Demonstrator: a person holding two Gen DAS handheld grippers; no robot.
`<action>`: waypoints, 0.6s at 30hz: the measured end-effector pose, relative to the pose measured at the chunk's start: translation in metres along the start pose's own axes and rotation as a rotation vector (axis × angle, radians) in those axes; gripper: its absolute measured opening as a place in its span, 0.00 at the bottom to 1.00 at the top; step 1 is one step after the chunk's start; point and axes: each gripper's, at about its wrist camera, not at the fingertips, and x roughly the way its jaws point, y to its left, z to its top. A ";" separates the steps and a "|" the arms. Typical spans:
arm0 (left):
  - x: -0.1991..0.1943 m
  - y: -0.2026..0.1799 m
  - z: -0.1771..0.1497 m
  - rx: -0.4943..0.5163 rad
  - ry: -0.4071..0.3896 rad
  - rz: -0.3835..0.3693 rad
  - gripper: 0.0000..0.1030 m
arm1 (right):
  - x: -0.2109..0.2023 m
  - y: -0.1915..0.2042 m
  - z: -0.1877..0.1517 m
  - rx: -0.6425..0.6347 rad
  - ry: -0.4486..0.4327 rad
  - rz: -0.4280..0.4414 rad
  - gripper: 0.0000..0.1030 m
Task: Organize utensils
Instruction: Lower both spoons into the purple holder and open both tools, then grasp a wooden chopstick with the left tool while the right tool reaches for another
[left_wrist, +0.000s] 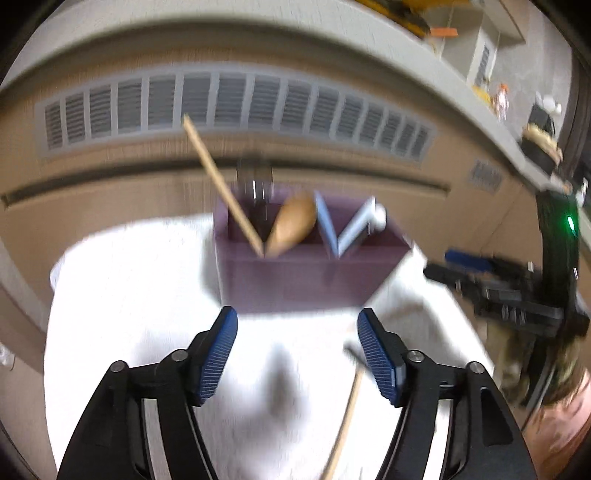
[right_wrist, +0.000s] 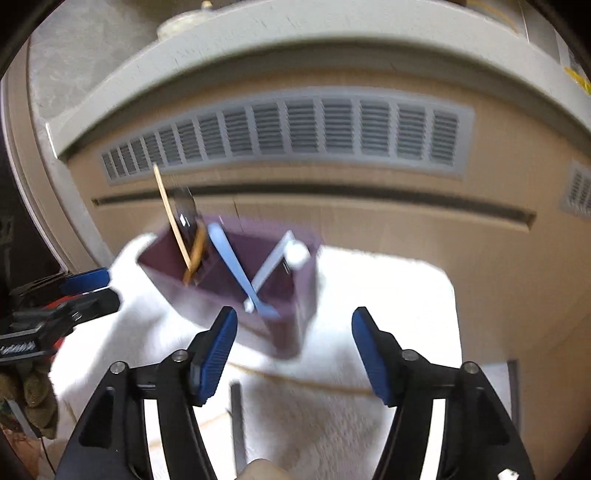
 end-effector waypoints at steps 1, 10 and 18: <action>0.002 -0.001 -0.011 0.008 0.029 0.009 0.68 | 0.003 -0.002 -0.005 -0.001 0.017 -0.009 0.61; 0.007 -0.008 -0.088 0.014 0.199 0.025 0.68 | 0.053 -0.017 -0.050 -0.085 0.227 -0.066 0.61; -0.003 0.009 -0.100 -0.092 0.216 0.023 0.74 | 0.087 -0.023 -0.038 -0.128 0.265 -0.009 0.61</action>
